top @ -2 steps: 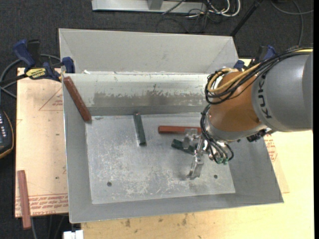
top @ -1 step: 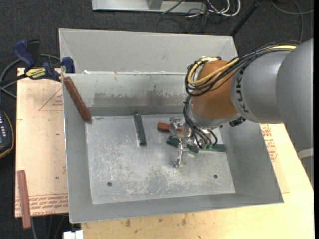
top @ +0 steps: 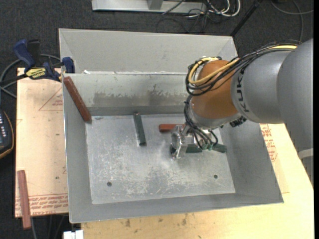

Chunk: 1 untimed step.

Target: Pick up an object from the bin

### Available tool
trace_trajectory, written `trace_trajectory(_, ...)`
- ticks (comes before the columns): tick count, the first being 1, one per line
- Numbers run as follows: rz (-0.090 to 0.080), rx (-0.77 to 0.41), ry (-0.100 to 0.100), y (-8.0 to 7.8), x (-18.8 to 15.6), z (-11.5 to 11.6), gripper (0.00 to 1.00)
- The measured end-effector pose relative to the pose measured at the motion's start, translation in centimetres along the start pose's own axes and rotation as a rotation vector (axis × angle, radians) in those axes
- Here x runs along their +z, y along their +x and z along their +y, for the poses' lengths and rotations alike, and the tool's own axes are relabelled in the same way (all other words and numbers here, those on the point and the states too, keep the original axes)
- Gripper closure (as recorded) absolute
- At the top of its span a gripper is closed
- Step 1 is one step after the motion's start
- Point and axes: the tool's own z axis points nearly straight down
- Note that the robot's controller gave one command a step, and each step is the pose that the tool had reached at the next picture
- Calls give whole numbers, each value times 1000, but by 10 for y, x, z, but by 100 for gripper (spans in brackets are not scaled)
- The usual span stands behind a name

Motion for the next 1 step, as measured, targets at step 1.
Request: trace_trajectory(1,-5,23,3,31,-87,-49,100)
